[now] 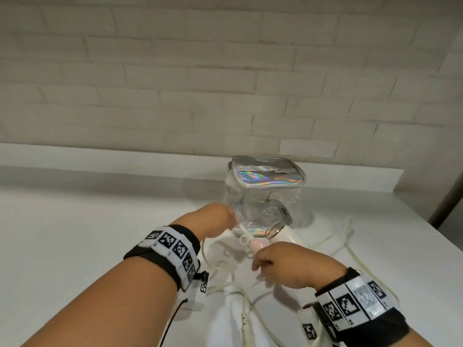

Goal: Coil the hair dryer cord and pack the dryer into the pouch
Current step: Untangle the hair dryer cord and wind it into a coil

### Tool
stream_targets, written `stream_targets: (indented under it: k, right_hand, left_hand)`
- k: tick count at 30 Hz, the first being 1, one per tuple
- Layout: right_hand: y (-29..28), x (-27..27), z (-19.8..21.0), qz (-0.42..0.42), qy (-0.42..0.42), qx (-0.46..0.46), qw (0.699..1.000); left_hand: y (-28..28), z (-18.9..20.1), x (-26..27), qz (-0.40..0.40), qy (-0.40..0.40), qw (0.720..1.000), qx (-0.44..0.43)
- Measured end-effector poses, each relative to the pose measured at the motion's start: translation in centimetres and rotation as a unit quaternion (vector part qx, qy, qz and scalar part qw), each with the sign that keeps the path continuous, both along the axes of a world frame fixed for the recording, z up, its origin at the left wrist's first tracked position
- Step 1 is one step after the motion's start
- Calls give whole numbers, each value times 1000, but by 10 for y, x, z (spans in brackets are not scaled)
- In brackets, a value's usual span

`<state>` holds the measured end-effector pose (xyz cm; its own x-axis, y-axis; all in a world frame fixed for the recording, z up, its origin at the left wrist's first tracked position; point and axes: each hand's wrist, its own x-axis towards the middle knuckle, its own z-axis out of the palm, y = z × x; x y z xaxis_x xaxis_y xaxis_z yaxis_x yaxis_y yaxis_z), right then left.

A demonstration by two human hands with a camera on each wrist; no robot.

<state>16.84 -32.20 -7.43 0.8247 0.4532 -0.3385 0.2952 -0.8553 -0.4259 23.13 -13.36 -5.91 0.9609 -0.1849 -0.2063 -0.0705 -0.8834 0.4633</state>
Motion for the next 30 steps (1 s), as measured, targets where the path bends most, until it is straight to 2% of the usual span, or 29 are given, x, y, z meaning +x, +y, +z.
stream_targets:
  k: [2, 4, 6, 10, 13, 15, 16, 18, 19, 21, 22, 24, 26, 30]
  right_hand:
    - [5, 7, 2, -2, -24, 35, 999]
    - [12, 13, 4, 7, -52, 93, 994]
    - [23, 14, 9, 22, -30, 197, 980]
    - [44, 12, 20, 21, 46, 427, 903]
    - [52, 9, 27, 6, 90, 495, 864]
    - [54, 3, 31, -27, 123, 503, 855]
    - [54, 1, 34, -39, 118, 493, 861]
    - [51, -2, 45, -39, 60, 439, 896]
    - [48, -2, 52, -29, 28, 411, 911]
    - [43, -1, 67, 3, -18, 371, 928]
    - [41, -1, 74, 20, -40, 359, 932]
    - [36, 3, 88, 39, -90, 348, 932]
    - [29, 11, 100, 29, -132, 362, 922]
    - [5, 37, 109, -31, -155, 434, 887]
  left_hand:
    - [-3, 17, -6, 40, 1, 987, -155]
    - [-11, 31, -14, 66, 32, 941, -330]
    - [-19, 43, -21, 83, 40, 892, -442]
    - [-29, 54, -26, 118, 23, 832, -542]
    - [-21, 58, -28, 142, 12, 810, -569]
    - [-11, 57, -29, 153, -14, 823, -547]
    - [-5, 55, -28, 160, -43, 843, -511]
    - [5, 51, -25, 165, -112, 884, -422]
    - [7, 51, -25, 164, -144, 893, -394]
    - [6, 51, -28, 138, -190, 897, -375]
    - [6, 51, -29, 107, -188, 897, -386]
    - [4, 53, -33, 24, -137, 885, -445]
    - [7, 54, -35, -29, -93, 869, -485]
    - [17, 52, -36, -30, -114, 891, -439]
